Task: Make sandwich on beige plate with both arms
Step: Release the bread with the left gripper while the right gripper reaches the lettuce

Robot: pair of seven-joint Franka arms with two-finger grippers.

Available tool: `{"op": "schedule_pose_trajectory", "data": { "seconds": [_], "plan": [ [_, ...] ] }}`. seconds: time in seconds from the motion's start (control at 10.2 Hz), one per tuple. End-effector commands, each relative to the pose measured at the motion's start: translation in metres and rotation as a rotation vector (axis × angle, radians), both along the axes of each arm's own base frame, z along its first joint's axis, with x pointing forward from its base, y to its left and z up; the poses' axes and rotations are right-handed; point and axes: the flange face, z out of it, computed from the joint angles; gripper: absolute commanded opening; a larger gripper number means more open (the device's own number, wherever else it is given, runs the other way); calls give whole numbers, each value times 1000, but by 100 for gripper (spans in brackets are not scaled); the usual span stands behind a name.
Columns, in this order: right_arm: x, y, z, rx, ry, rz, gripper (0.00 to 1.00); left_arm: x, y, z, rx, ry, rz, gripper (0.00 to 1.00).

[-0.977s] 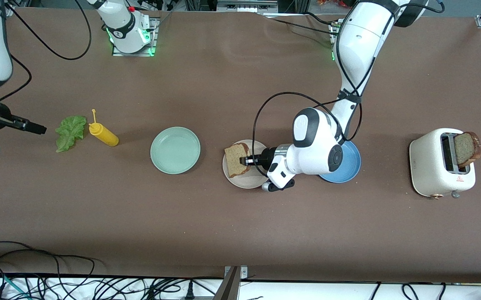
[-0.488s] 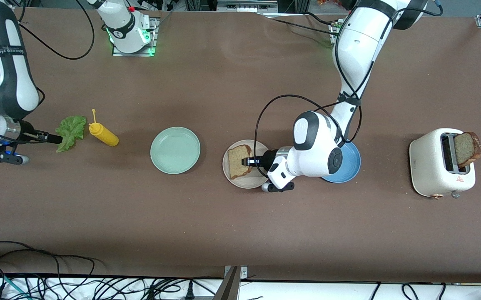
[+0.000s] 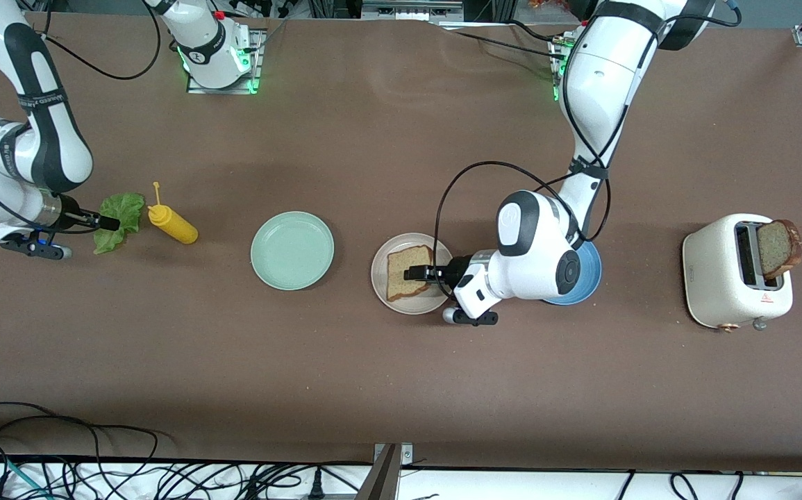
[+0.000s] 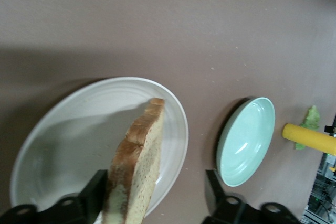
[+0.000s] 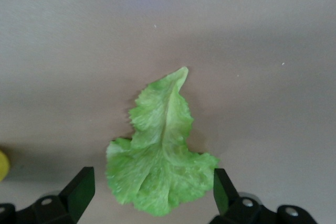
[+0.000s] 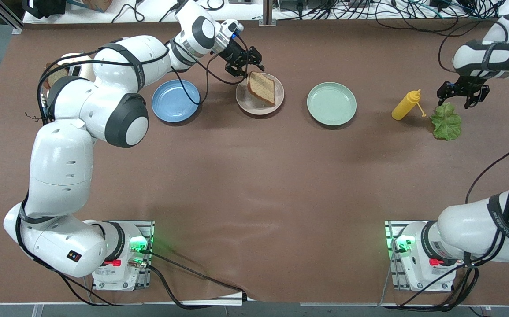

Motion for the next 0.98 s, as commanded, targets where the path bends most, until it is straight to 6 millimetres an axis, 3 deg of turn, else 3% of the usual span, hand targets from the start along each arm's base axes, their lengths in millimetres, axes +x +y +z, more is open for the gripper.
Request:
{"op": "schedule_pose_trajectory", "data": {
  "seconds": [0.0,0.2,0.39,0.49,0.68,0.88],
  "plan": [
    [-11,-6,-26,-10,-6,14,100,9,21,4,82,-49,-63,100],
    [-13,-7,-43,-9,1,16,100,8,30,6,147,-43,-126,100],
    [-15,-13,-55,-15,-3,7,100,12,65,17,233,-1,-198,100],
    [-15,-13,-57,-15,2,7,90,11,80,26,296,15,-249,100],
    [-14,-14,-56,-15,3,2,32,10,119,49,387,68,-303,100],
    [-13,-14,-51,-16,-4,5,0,12,159,74,405,111,-293,100]
  ]
}}
